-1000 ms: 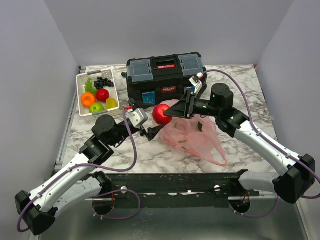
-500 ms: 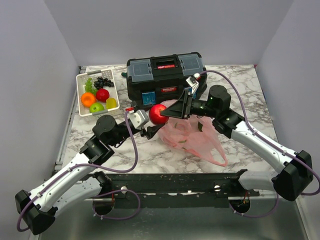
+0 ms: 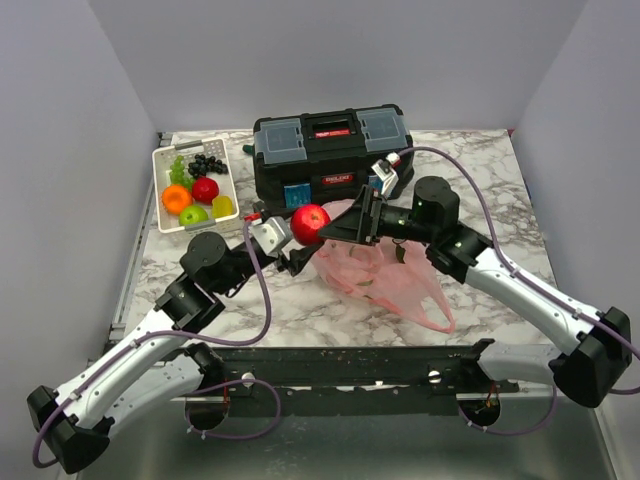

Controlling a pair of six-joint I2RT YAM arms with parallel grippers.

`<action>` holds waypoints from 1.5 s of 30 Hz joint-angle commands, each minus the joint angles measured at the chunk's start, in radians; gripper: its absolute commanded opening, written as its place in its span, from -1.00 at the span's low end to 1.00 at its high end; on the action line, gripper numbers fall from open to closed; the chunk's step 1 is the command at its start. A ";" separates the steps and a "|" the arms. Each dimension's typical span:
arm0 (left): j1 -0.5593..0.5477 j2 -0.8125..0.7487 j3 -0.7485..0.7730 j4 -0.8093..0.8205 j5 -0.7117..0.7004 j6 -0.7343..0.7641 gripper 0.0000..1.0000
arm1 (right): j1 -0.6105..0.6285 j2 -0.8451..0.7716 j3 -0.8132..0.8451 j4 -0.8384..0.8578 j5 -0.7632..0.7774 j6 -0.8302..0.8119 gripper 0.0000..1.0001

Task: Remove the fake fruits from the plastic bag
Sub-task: Take out the fake fruit from the plastic bag, then place the fake fruit in the bin.

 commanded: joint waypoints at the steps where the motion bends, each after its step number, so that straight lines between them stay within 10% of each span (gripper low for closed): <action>1: 0.008 -0.047 -0.009 -0.042 -0.127 -0.001 -0.25 | 0.013 -0.076 0.065 -0.262 0.255 -0.095 0.86; 11: 0.222 -0.019 0.050 -0.241 -0.483 -0.194 -0.25 | 0.012 -0.304 0.046 -0.446 0.646 -0.174 1.00; 32: 0.760 0.553 0.221 0.048 -0.384 -0.991 -0.25 | 0.012 -0.519 0.009 -0.646 0.739 -0.176 1.00; 45: 0.834 1.006 0.601 -0.055 -0.345 -0.938 -0.07 | 0.012 -0.696 0.053 -0.819 0.891 -0.145 1.00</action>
